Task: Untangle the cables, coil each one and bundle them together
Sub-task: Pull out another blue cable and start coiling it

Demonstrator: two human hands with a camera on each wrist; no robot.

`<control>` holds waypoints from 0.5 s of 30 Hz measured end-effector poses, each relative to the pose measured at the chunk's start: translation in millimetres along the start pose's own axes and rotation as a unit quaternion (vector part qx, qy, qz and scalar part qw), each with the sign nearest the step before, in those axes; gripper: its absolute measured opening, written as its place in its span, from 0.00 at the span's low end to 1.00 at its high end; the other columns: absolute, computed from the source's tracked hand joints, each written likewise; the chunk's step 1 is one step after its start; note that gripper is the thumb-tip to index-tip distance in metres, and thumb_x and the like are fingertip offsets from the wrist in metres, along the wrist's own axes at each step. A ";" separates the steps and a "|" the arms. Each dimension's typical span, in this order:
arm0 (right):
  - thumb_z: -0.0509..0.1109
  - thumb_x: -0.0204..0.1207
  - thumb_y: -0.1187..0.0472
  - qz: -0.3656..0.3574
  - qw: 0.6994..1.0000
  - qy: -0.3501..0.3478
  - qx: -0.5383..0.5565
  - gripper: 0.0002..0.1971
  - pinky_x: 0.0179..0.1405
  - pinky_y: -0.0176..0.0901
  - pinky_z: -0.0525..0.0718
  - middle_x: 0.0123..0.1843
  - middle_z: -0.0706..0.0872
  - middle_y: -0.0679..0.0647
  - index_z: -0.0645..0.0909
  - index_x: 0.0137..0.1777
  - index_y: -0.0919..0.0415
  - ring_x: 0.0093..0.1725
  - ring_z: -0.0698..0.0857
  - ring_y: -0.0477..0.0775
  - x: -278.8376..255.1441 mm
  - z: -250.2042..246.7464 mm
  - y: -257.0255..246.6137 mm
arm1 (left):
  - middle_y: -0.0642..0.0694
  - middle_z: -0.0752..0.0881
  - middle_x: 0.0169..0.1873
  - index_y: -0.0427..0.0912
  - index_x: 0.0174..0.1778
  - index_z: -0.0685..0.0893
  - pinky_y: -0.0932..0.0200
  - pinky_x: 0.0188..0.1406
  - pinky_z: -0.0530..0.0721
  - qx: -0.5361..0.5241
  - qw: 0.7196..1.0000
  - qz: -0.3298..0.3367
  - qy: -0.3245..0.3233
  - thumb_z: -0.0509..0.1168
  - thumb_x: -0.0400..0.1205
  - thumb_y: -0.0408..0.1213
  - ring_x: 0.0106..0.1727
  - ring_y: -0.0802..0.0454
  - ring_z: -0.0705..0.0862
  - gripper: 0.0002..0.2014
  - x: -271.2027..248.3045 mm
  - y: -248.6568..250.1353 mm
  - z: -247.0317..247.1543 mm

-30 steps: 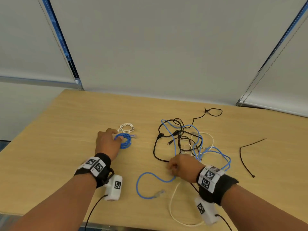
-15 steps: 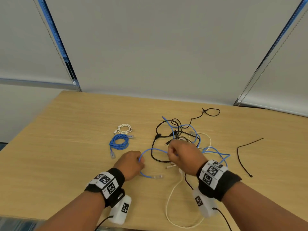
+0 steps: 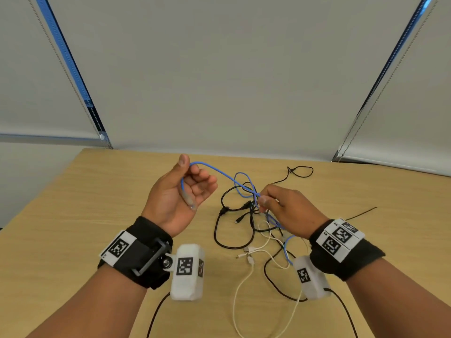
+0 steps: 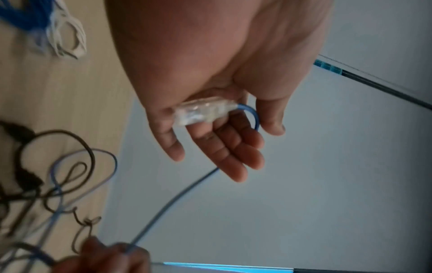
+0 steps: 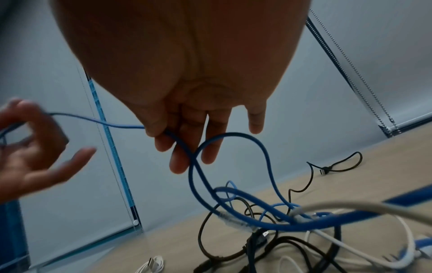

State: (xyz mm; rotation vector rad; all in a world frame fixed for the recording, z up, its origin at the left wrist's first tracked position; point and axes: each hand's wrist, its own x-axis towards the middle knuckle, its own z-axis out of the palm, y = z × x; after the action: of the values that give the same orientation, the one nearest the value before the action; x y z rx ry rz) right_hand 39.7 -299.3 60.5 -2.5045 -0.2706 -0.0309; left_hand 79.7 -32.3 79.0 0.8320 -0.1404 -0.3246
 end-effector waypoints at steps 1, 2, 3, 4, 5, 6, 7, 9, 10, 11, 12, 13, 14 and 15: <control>0.60 0.88 0.52 -0.005 1.000 -0.006 0.002 0.12 0.49 0.50 0.84 0.41 0.91 0.43 0.79 0.43 0.45 0.42 0.88 0.50 -1.6 2.6 -1.5 | 0.45 0.92 0.42 0.46 0.35 0.87 0.41 0.70 0.84 -0.008 1.000 0.011 -0.006 0.70 0.79 0.55 0.54 0.45 0.92 0.16 0.2 1.2 5.5; 0.61 0.88 0.52 -0.011 1.000 -0.015 -0.002 0.11 0.47 0.48 0.83 0.40 0.91 0.44 0.80 0.44 0.46 0.41 0.88 0.51 -2.9 6.0 -4.1 | 0.44 0.93 0.47 0.47 0.36 0.87 0.41 0.71 0.82 -0.015 1.000 0.023 -0.007 0.70 0.80 0.54 0.61 0.44 0.91 0.15 0.6 2.1 9.4; 0.62 0.87 0.52 -0.021 0.999 -0.023 -0.009 0.10 0.47 0.47 0.81 0.40 0.91 0.45 0.81 0.44 0.48 0.40 0.87 0.51 -4.8 9.7 -6.5 | 0.43 0.93 0.53 0.46 0.38 0.87 0.40 0.73 0.79 -0.020 0.999 0.038 -0.008 0.68 0.81 0.53 0.66 0.43 0.89 0.14 0.6 2.3 12.2; 0.64 0.86 0.52 -0.032 0.999 -0.028 -0.017 0.10 0.47 0.46 0.81 0.40 0.90 0.46 0.81 0.44 0.50 0.40 0.87 0.52 -6.7 10.9 -9.5 | 0.41 0.92 0.58 0.45 0.42 0.86 0.40 0.75 0.76 -0.016 0.998 0.055 -0.010 0.67 0.82 0.51 0.69 0.42 0.87 0.13 3.3 2.7 16.5; 0.65 0.86 0.51 -0.042 0.998 -0.039 -0.023 0.09 0.47 0.46 0.80 0.40 0.90 0.47 0.82 0.45 0.51 0.41 0.86 0.51 -9.0 14.2 -12.7 | 0.39 0.90 0.63 0.43 0.47 0.85 0.41 0.76 0.74 -0.005 0.997 0.072 -0.007 0.65 0.84 0.49 0.71 0.41 0.85 0.13 4.5 1.6 18.5; 0.66 0.85 0.51 -0.050 0.997 -0.050 -0.028 0.09 0.48 0.47 0.80 0.40 0.90 0.48 0.81 0.45 0.53 0.42 0.85 0.51 -11.2 16.7 -16.5 | 0.39 0.89 0.66 0.40 0.52 0.84 0.42 0.76 0.74 0.019 0.996 0.092 0.002 0.64 0.85 0.47 0.72 0.42 0.85 0.12 6.0 -0.4 20.2; 0.66 0.85 0.51 -0.059 0.996 -0.057 -0.030 0.09 0.49 0.48 0.81 0.41 0.89 0.48 0.81 0.46 0.53 0.42 0.84 0.50 -14.0 18.0 -20.4 | 0.39 0.88 0.67 0.38 0.55 0.82 0.43 0.76 0.75 0.064 0.991 0.118 0.015 0.64 0.86 0.44 0.71 0.43 0.85 0.12 7.8 -3.7 22.7; 0.65 0.86 0.52 -0.078 0.995 -0.060 -0.014 0.08 0.50 0.50 0.81 0.41 0.88 0.48 0.80 0.47 0.53 0.43 0.83 0.48 -18.0 15.8 -28.9 | 0.43 0.90 0.65 0.37 0.51 0.82 0.47 0.74 0.78 0.214 0.960 0.173 0.048 0.63 0.88 0.37 0.69 0.48 0.87 0.07 10.5 -11.0 27.9; 0.64 0.86 0.52 -0.087 0.994 -0.058 0.009 0.08 0.50 0.50 0.82 0.41 0.87 0.48 0.80 0.48 0.54 0.43 0.83 0.48 -19.3 12.7 -33.7 | 0.46 0.91 0.63 0.38 0.48 0.83 0.49 0.73 0.80 0.294 0.935 0.192 0.056 0.63 0.88 0.35 0.68 0.52 0.87 0.07 11.5 -15.0 29.1; 0.64 0.87 0.53 -0.096 0.993 -0.055 0.039 0.09 0.49 0.50 0.83 0.40 0.86 0.49 0.81 0.48 0.55 0.42 0.84 0.48 -20.0 8.6 -38.6 | 0.48 0.91 0.62 0.39 0.47 0.85 0.50 0.72 0.82 0.360 0.910 0.198 0.051 0.64 0.89 0.35 0.67 0.56 0.87 0.07 12.4 -19.1 29.3; 0.63 0.87 0.53 -0.102 0.991 -0.050 0.072 0.10 0.47 0.49 0.84 0.40 0.86 0.50 0.81 0.48 0.56 0.41 0.86 0.48 -20.0 3.8 -43.2 | 0.50 0.92 0.60 0.40 0.48 0.87 0.49 0.70 0.83 0.415 0.889 0.191 0.037 0.64 0.89 0.36 0.65 0.58 0.88 0.08 12.8 -22.4 29.3; 0.63 0.87 0.52 -0.104 0.989 -0.039 0.100 0.10 0.44 0.46 0.84 0.40 0.86 0.50 0.81 0.48 0.55 0.40 0.87 0.47 -19.2 -1.4 -47.4 | 0.51 0.92 0.57 0.42 0.50 0.89 0.48 0.68 0.84 0.464 0.867 0.181 0.018 0.63 0.89 0.38 0.62 0.58 0.88 0.09 12.7 -25.2 29.0; 0.62 0.87 0.51 -0.104 0.987 -0.024 0.122 0.11 0.41 0.43 0.85 0.40 0.87 0.49 0.82 0.49 0.54 0.39 0.88 0.46 -17.9 -7.0 -50.7 | 0.51 0.93 0.53 0.44 0.51 0.90 0.45 0.65 0.84 0.501 0.849 0.170 -0.005 0.62 0.90 0.41 0.59 0.56 0.89 0.11 11.9 -28.0 28.7; 0.62 0.86 0.49 -0.099 0.985 -0.006 0.141 0.11 0.39 0.43 0.86 0.41 0.87 0.49 0.83 0.50 0.52 0.39 0.88 0.47 -15.9 -12.6 -53.0 | 0.51 0.93 0.49 0.46 0.51 0.90 0.44 0.63 0.84 0.516 0.842 0.157 -0.026 0.60 0.90 0.43 0.56 0.56 0.89 0.13 10.8 -31.5 28.6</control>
State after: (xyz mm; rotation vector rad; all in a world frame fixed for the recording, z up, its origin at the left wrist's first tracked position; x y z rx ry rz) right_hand 14.0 -267.7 100.0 -2.1891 -0.4930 -0.0552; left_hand 75.6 -75.8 74.6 1.8472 -0.5266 0.0803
